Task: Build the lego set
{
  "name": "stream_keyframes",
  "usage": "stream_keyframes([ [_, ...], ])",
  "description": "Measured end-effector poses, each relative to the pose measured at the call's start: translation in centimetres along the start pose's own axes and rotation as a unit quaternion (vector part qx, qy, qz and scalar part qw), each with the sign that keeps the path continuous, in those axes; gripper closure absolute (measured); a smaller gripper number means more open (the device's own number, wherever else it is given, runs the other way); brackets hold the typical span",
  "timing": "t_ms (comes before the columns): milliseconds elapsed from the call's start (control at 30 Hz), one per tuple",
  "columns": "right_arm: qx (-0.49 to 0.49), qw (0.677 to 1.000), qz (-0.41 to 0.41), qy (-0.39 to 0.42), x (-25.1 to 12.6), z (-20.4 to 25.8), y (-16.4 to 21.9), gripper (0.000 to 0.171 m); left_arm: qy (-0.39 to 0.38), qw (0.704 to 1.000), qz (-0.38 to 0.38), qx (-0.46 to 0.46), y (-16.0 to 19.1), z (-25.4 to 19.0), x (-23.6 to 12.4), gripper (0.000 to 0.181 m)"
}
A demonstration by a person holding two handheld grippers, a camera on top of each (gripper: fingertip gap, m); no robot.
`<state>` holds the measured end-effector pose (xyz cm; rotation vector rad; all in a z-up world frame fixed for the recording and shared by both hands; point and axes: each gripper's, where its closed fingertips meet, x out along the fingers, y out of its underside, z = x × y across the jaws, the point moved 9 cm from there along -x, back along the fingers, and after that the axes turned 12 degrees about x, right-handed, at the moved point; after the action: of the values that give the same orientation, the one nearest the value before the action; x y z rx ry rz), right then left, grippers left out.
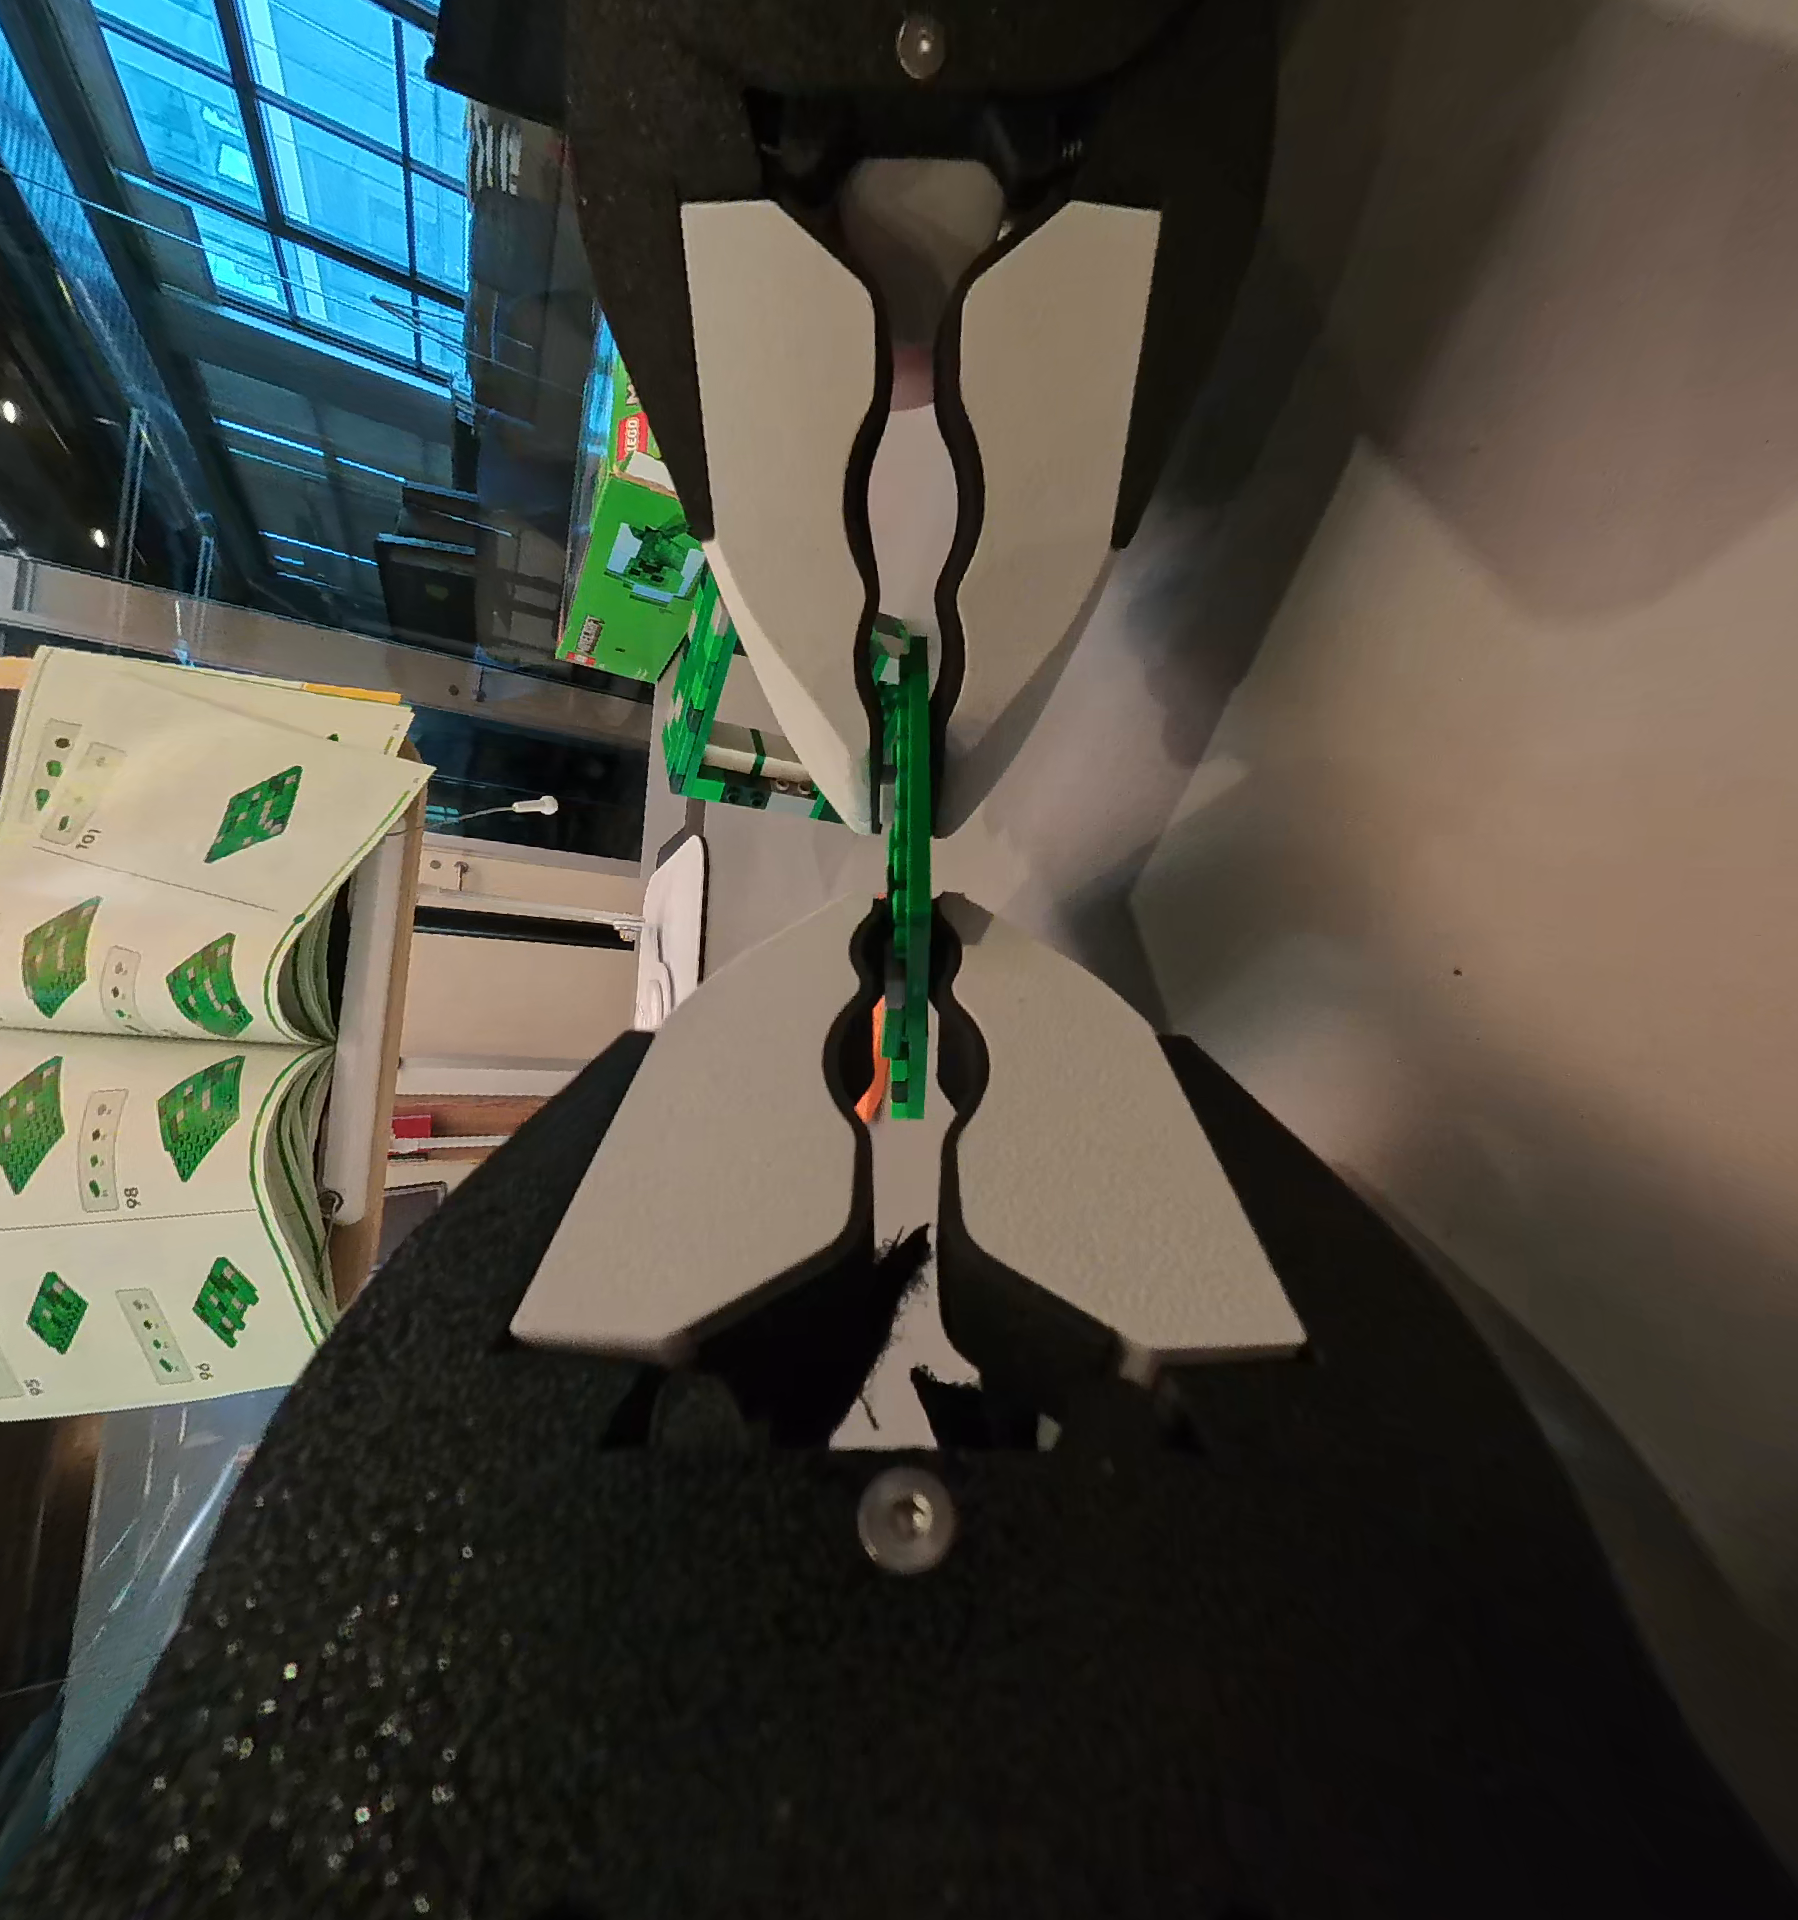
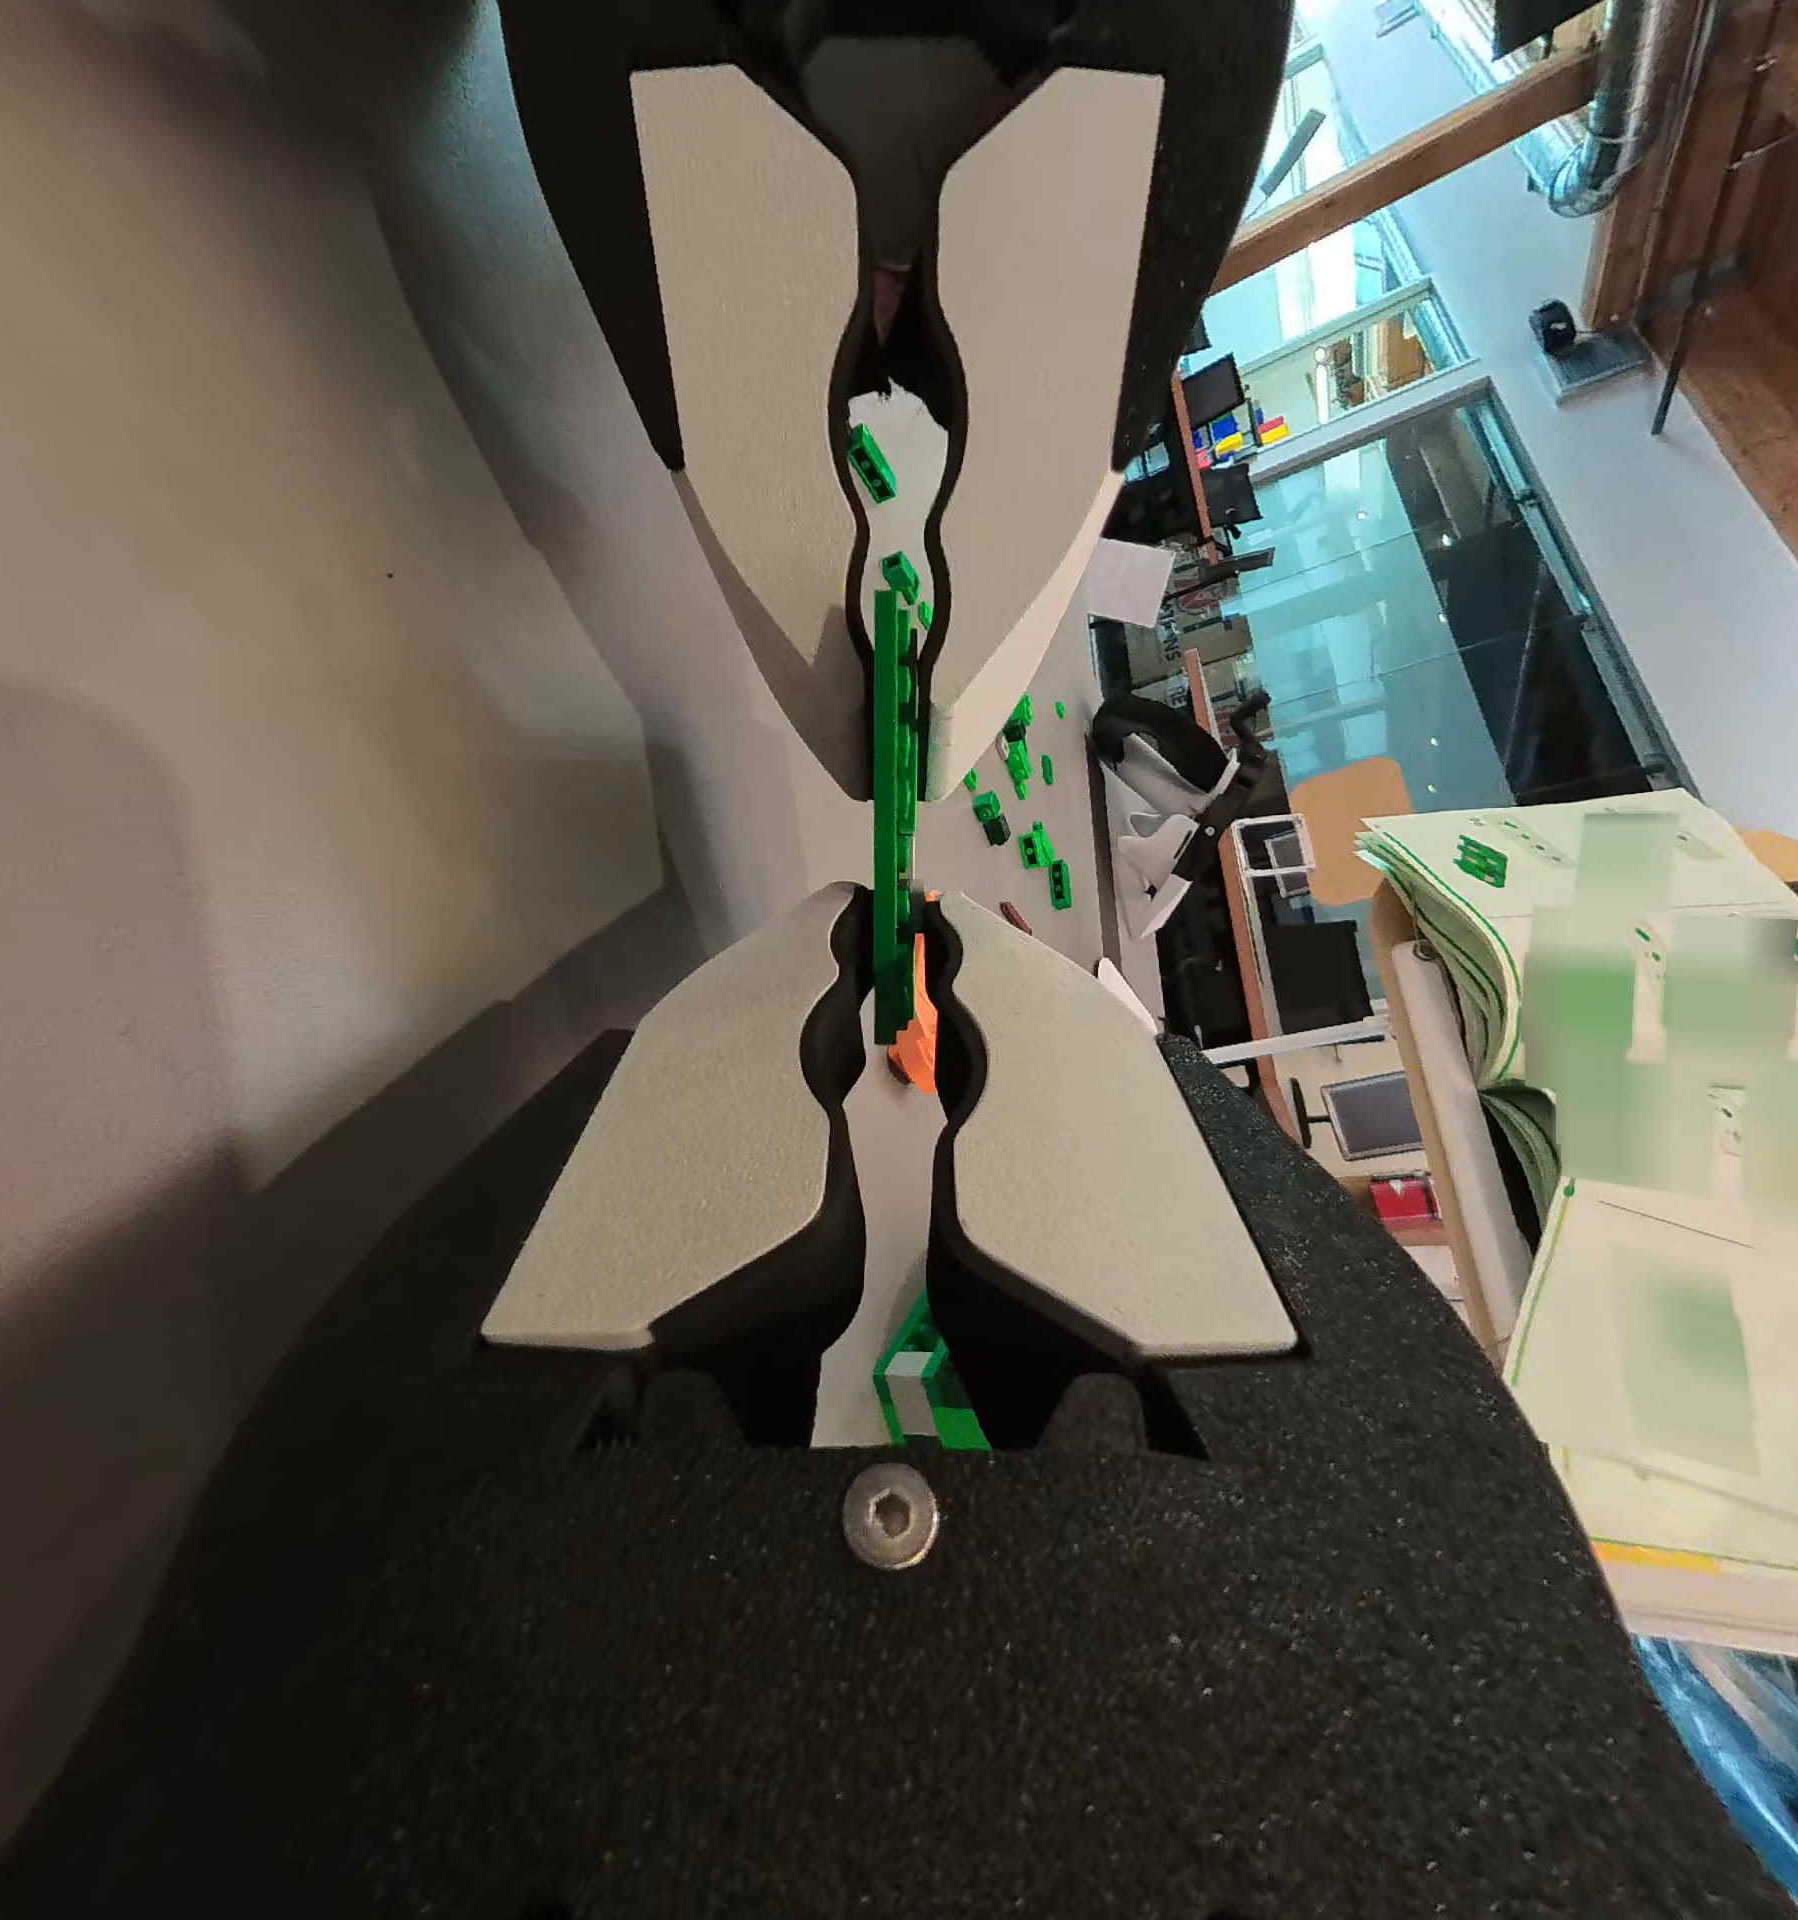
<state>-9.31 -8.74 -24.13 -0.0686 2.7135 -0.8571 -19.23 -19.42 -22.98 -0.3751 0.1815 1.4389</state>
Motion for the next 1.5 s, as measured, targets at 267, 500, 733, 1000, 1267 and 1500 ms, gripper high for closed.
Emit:
stream_keyframes([
  [267, -0.024, 0.999, 0.043, 0.008, 0.1, -0.1, -0.5, 0.165, -0.005, 1.0, 0.014, 0.007, 0.0, 0.0, 0.0, 0.176],
  [500, 0.005, 0.999, 0.046, 0.009, 0.2, -0.1, -0.5, 0.164, -0.008, 1.0, 0.02, 0.005, 0.0, -0.1, 0.2, 0.176],
  [733, 0.028, 0.999, 0.034, 0.013, 0.3, -0.1, -0.3, 0.152, 0.003, 1.0, 0.024, -0.005, 0.2, -0.2, 0.3, 0.176],
  [1000, -0.02, 0.999, 0.026, 0.007, 0.2, 0.3, -0.5, 0.164, 0.004, 1.0, 0.025, 0.003, 0.0, -0.2, 0.2, 0.176],
  [1267, -0.1, 0.994, 0.038, 0.027, -0.1, 0.4, -0.9, 0.165, -0.022, 0.999, 0.018, 0.028, -0.1, -0.4, 0.3, 0.174],
  [1500, -0.066, 0.997, 0.0, 0.032, -0.3, 0.0, -1.0, 0.165, -0.056, 0.997, 0.03, 0.04, 0.5, -0.3, 0.3, 0.174],
])
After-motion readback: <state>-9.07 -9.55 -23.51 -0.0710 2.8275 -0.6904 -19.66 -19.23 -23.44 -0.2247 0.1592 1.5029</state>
